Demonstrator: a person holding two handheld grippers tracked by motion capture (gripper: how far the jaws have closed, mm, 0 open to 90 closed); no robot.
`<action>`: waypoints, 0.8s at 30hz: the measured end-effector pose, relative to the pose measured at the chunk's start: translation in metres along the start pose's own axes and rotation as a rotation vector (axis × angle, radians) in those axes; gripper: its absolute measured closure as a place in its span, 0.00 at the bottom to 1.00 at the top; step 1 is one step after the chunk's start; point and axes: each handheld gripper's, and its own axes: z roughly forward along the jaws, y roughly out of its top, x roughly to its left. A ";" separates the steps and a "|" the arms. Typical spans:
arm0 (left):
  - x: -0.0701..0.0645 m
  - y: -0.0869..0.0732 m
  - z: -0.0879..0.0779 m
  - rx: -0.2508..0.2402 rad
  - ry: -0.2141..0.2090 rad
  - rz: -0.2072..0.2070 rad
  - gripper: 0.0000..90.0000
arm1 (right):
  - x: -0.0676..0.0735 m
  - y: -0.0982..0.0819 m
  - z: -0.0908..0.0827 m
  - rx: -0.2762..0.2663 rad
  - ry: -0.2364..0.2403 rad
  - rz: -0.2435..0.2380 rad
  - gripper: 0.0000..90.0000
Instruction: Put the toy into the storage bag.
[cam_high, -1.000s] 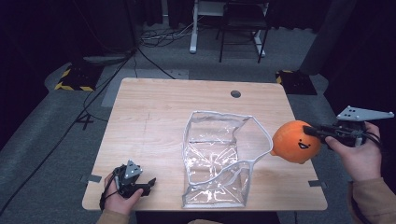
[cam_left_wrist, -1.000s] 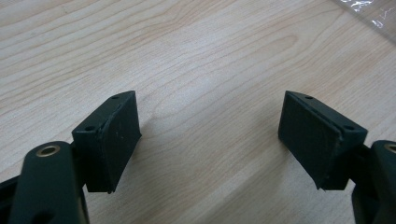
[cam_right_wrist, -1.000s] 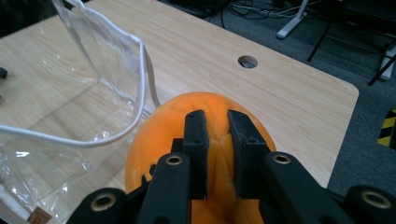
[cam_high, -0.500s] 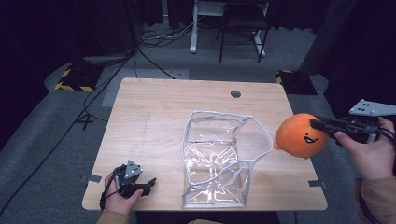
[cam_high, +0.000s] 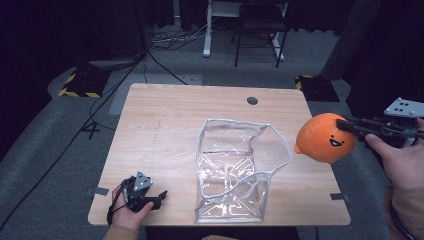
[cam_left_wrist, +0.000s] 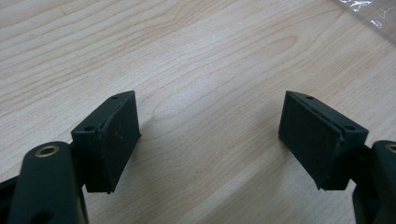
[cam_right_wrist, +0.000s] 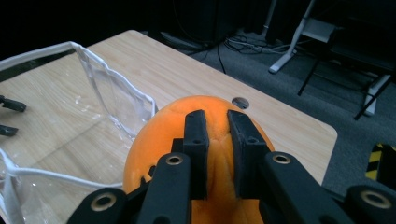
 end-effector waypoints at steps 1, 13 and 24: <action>0.000 0.000 0.000 0.000 0.000 0.000 0.23 | 0.001 0.001 0.000 -0.008 0.005 -0.003 0.87; 0.000 0.000 0.000 0.000 0.000 0.000 0.23 | 0.013 0.013 0.011 -0.131 0.083 -0.022 0.87; 0.000 0.000 0.000 0.000 0.000 0.001 0.23 | 0.027 0.021 0.028 -0.206 0.149 -0.044 0.87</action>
